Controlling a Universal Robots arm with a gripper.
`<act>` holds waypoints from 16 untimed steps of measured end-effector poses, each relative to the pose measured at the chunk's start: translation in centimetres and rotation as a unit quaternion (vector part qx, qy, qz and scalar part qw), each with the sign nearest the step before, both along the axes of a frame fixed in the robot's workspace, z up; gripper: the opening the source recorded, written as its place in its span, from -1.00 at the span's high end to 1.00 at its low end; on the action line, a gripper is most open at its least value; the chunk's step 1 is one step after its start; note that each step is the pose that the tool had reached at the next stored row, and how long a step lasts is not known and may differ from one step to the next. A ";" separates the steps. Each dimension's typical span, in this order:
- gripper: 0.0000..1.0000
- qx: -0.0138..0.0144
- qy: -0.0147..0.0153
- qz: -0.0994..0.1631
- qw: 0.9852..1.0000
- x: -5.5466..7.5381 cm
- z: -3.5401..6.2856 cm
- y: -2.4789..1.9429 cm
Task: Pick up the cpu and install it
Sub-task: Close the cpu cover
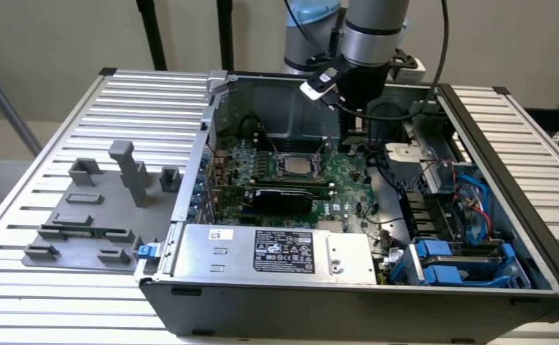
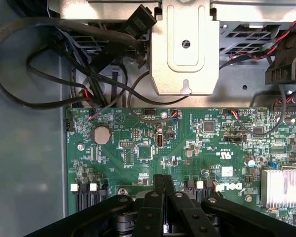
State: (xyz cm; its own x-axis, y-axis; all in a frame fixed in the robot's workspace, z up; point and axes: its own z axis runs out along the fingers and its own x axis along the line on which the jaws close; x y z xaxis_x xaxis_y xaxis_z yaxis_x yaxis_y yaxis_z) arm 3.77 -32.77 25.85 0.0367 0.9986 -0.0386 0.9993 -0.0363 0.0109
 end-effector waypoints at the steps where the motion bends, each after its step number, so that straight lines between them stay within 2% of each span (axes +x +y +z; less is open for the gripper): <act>1: 0.79 0.000 0.003 0.000 1.000 0.0 0.00 0.00; 6: 0.79 0.001 0.023 0.004 1.000 -0.4 0.00 0.00; 9: 0.79 0.001 0.033 0.006 0.999 -0.8 0.00 0.00; 12: 0.79 0.002 0.041 0.008 0.999 -1.2 0.00 0.00; 16: 0.79 0.003 0.049 0.010 0.999 -2.0 -0.05 0.00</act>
